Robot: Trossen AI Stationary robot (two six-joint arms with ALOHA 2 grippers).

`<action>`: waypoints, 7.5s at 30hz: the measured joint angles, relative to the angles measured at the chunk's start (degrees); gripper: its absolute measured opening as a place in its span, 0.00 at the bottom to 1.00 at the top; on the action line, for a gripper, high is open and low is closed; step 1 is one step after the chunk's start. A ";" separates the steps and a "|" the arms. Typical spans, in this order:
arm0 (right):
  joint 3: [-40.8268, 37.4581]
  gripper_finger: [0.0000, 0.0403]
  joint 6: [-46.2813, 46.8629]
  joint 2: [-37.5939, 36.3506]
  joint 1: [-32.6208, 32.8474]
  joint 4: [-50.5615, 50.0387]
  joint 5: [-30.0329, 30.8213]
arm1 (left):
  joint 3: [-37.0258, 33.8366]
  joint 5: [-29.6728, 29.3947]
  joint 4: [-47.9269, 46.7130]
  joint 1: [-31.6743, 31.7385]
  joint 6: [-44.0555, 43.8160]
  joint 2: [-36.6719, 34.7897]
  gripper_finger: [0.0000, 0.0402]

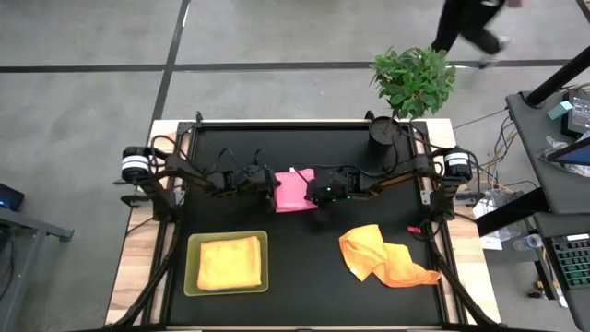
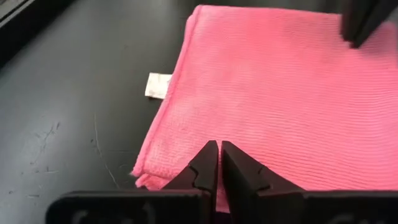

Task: Fold microfiber towels
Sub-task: Fold the pink microfiber towel, then put the folded pink microfiber towel into the yellow bin

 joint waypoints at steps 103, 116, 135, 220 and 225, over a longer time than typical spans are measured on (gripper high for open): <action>-1.99 0.65 36.58 1.40 -7.47 0.66 -7.59 | 2.30 0.41 -11.32 -2.23 -46.62 -1.57 0.60; -1.99 0.60 35.33 2.47 -7.45 2.29 -7.60 | 3.23 -0.46 -5.71 -2.60 -47.56 3.15 0.60; -1.99 0.20 34.05 2.49 -6.82 4.95 -7.51 | 2.96 0.02 -5.66 -3.72 -44.49 3.37 0.02; 77.51 0.09 8.53 40.46 18.53 -35.08 -8.53 | 26.53 0.12 -90.01 -60.72 -105.10 -8.85 0.21; 78.10 0.24 8.85 40.44 18.53 -38.36 -8.54 | 26.50 1.22 -91.76 -60.72 -104.68 -9.06 0.34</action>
